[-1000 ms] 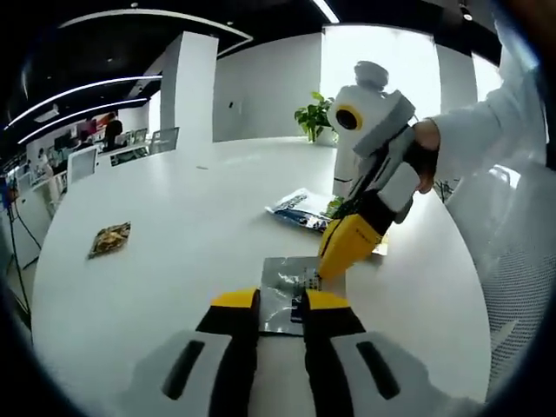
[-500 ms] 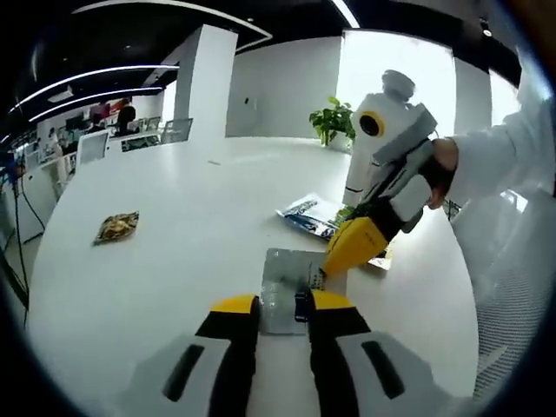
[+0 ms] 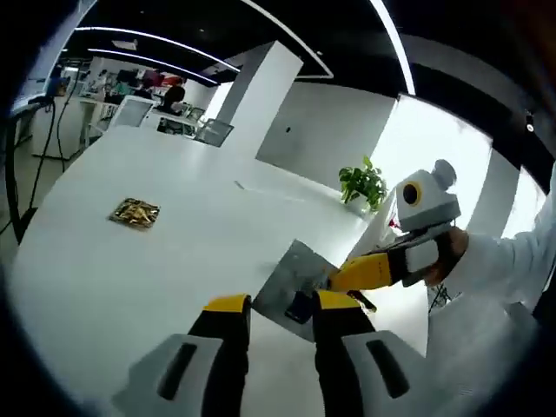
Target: Arrange the skincare products in the storage area until every visible bottle or jar stands upright without overlapping.
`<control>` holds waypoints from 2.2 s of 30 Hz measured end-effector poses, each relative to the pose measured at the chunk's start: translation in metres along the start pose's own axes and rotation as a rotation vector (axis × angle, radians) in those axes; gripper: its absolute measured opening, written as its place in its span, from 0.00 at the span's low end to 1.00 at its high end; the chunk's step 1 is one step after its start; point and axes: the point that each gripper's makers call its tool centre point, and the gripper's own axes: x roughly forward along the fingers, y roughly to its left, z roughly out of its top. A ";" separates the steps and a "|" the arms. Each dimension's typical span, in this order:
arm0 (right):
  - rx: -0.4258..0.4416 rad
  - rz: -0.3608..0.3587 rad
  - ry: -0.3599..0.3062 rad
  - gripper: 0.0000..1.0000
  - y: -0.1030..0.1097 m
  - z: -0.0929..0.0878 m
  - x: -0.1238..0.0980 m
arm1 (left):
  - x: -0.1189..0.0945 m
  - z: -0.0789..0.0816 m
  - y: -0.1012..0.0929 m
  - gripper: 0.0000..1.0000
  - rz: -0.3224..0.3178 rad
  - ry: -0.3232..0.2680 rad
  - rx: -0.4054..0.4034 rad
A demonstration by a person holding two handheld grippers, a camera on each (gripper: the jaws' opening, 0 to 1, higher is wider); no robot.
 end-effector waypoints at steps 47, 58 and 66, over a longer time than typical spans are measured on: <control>-0.001 -0.019 -0.008 0.00 0.000 -0.035 -0.018 | -0.007 -0.018 -0.014 0.00 0.046 0.032 -0.175; -0.001 -0.036 0.057 0.00 -0.011 -0.056 -0.007 | -0.005 -0.039 -0.008 0.00 0.090 0.096 -0.132; -0.022 -0.054 0.095 0.00 -0.019 -0.070 -0.001 | -0.006 -0.057 -0.002 0.00 0.124 0.143 -0.109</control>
